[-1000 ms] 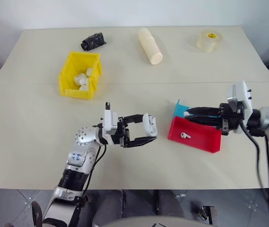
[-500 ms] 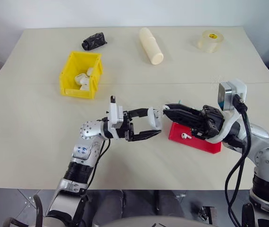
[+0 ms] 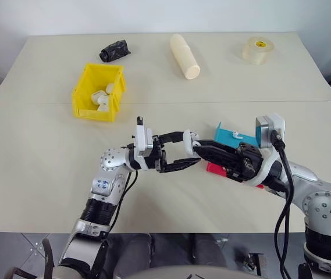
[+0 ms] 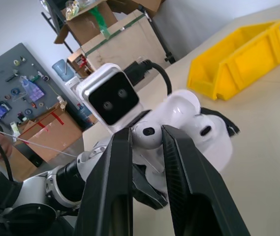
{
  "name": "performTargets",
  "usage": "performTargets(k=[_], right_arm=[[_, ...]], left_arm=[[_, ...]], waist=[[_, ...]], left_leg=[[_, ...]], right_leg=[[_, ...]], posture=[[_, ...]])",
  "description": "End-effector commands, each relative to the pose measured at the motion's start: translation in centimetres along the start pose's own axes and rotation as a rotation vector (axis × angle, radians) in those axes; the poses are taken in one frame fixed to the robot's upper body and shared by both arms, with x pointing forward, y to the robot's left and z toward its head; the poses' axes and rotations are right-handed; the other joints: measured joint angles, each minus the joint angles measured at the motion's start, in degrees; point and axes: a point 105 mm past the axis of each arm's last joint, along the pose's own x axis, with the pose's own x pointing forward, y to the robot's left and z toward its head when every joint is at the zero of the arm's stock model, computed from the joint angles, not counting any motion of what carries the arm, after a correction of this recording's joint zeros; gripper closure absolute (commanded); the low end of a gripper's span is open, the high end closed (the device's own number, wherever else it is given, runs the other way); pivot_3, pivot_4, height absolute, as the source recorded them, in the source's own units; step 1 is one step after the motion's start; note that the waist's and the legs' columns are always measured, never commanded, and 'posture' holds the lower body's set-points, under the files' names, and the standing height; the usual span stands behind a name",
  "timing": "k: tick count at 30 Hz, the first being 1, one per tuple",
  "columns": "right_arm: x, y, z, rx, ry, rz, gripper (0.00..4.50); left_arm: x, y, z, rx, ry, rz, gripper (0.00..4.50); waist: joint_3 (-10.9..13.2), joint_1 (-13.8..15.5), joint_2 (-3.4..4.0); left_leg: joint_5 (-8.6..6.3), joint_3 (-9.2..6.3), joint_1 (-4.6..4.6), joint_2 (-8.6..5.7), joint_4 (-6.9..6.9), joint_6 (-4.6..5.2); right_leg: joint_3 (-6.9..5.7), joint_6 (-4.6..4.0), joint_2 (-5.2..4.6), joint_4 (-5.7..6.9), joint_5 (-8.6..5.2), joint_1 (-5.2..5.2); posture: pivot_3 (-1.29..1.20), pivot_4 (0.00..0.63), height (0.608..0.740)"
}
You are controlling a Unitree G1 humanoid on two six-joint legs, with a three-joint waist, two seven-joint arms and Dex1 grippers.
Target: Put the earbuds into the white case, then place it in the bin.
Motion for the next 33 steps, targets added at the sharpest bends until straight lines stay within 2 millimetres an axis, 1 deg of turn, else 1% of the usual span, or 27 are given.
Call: performTargets(k=[1, 6, 8, 10, 12, 14, 17, 19, 21, 24, 26, 27, 28, 29, 30, 33], right_arm=[[0.2, 0.3, -0.3, -0.003, -0.015, 0.012, 4.01], [-0.1, -0.2, -0.9, 0.008, -0.016, -0.014, 4.01], [-0.1, -0.1, -1.2, 0.028, -0.009, -0.010, 4.01], [-0.1, 0.2, -1.5, 0.036, 0.006, 0.003, 3.29], [-0.1, 0.3, -1.7, 0.030, 0.015, 0.013, 2.68], [-0.2, 0.1, -1.2, -0.033, 0.011, -0.002, 2.05], [-1.0, -0.6, -0.4, -0.094, 0.018, -0.037, 2.05], [-2.4, -1.6, 0.2, -0.211, 0.085, -0.086, 2.05], [-3.2, -2.3, 0.5, -0.279, 0.134, -0.115, 2.05], [-3.5, -2.4, 1.2, -0.396, 0.218, -0.087, 2.61], [-3.1, -2.3, 1.1, -0.476, 0.284, -0.045, 3.32], [-2.5, -2.0, 0.9, -0.521, 0.315, -0.005, 3.65], [-1.9, -1.8, 0.8, -0.550, 0.335, 0.026, 4.07], [-1.5, -1.7, 0.7, -0.564, 0.343, 0.045, 4.31], [-0.9, -1.5, 0.6, -0.594, 0.354, 0.077, 4.42], [0.4, -1.0, -0.1, -0.652, 0.392, 0.142, 4.42]], left_arm=[[0.8, -0.1, 2.2, 0.052, -0.084, -0.027, 1.70], [0.8, 0.0, 2.5, 0.051, -0.103, -0.022, 1.70], [0.8, 0.0, 2.7, 0.045, -0.108, -0.018, 1.70], [0.8, 0.1, 2.8, 0.044, -0.108, -0.018, 1.70], [0.7, 0.1, 2.8, 0.043, -0.107, -0.019, 1.70], [0.5, 0.1, 2.7, 0.035, -0.089, -0.019, 1.70], [-0.3, 0.3, 2.3, 0.023, -0.035, -0.010, 1.70], [-1.6, 0.8, 1.5, 0.035, 0.075, 0.009, 1.70], [-2.4, 0.9, 1.2, 0.044, 0.132, 0.007, 1.70], [-3.9, 1.3, -0.5, 0.112, 0.375, -0.042, 1.70], [-4.3, 1.9, -1.1, 0.132, 0.472, -0.039, 1.70], [-4.2, 2.1, -1.4, 0.140, 0.504, -0.046, 1.70], [-4.0, 2.2, -1.6, 0.144, 0.531, -0.054, 1.70], [-3.9, 2.2, -1.7, 0.146, 0.546, -0.060, 1.70], [-3.7, 2.1, -2.0, 0.140, 0.562, -0.076, 1.70], [-3.1, 1.8, -2.3, 0.127, 0.577, -0.087, 1.70]], waist=[[0.00, 0.00, 0.00], [0.00, -0.01, 0.00], [0.00, -0.01, 0.00], [0.00, 0.00, 0.00], [0.00, -0.02, 0.00], [0.00, -0.04, 0.00], [0.00, -0.01, 0.00], [0.00, 0.00, 0.00], [0.00, 0.01, -0.01], [0.01, -0.05, -0.01], [0.01, -0.12, -0.02], [0.01, -0.09, -0.01], [0.02, -0.05, -0.03], [0.02, -0.04, -0.04], [0.02, -0.04, -0.04], [0.02, -0.05, -0.04]], left_leg=[[0.00, 0.00, 0.00, 0.00, 0.00, 0.00], [0.00, 0.00, 0.00, 0.00, -0.01, 0.00], [0.00, 0.00, 0.00, 0.00, 0.00, 0.00], [0.00, 0.00, 0.01, 0.00, 0.00, 0.00], [0.00, 0.00, 0.01, 0.00, -0.01, 0.00], [0.00, 0.00, 0.01, 0.00, -0.01, 0.00], [0.00, 0.00, 0.01, -0.02, -0.01, 0.00], [0.00, 0.00, 0.01, -0.01, -0.01, 0.00], [0.00, 0.03, 0.02, -0.07, -0.01, 0.01], [0.00, 0.04, 0.04, -0.10, -0.05, 0.00], [0.00, 0.07, 0.04, -0.09, -0.07, 0.00], [0.00, 0.07, 0.04, -0.10, -0.07, 0.00], [0.00, 0.07, 0.05, -0.09, -0.07, 0.00], [0.00, 0.06, 0.05, -0.08, -0.06, 0.00], [0.00, 0.06, 0.04, -0.08, -0.05, 0.00], [0.00, 0.04, 0.03, -0.06, -0.12, 0.00]], right_leg=[[0.00, 0.00, 0.00, 0.00, 0.00, 0.00], [0.00, 0.00, 0.01, 0.00, 0.00, 0.00], [0.00, 0.00, 0.00, 0.00, 0.00, 0.00], [0.00, 0.00, 0.00, 0.00, 0.00, 0.01], [0.00, 0.00, 0.02, 0.00, 0.00, 0.00], [0.01, 0.00, 0.01, 0.00, 0.00, 0.00], [0.00, 0.00, 0.04, 0.00, 0.00, 0.00], [0.01, 0.00, 0.02, -0.01, 0.00, 0.00], [0.03, 0.00, 0.01, 0.00, 0.00, 0.01], [0.02, 0.00, 0.07, -0.01, 0.00, 0.00], [0.02, 0.00, 0.11, -0.01, 0.00, -0.01], [0.02, 0.00, 0.11, -0.01, 0.00, -0.01], [0.02, 0.00, 0.10, -0.02, 0.00, 0.00], [0.03, 0.00, 0.09, -0.01, 0.00, 0.00], [0.02, 0.00, 0.09, -0.02, 0.00, 0.00], [0.02, 0.00, 0.06, -0.02, 0.00, -0.01]], posture=[[0.00, 0.150, 0.740], [0.00, 0.150, 0.740], [0.00, 0.150, 0.740], [0.00, 0.150, 0.740], [0.00, 0.150, 0.740], [0.00, 0.150, 0.740], [0.00, 0.150, 0.740], [0.00, 0.150, 0.740], [0.00, 0.150, 0.740], [0.00, 0.150, 0.740], [0.00, 0.150, 0.740], [0.00, 0.150, 0.740], [0.00, 0.150, 0.740], [0.00, 0.150, 0.740], [0.00, 0.150, 0.740], [0.00, 0.150, 0.740]])
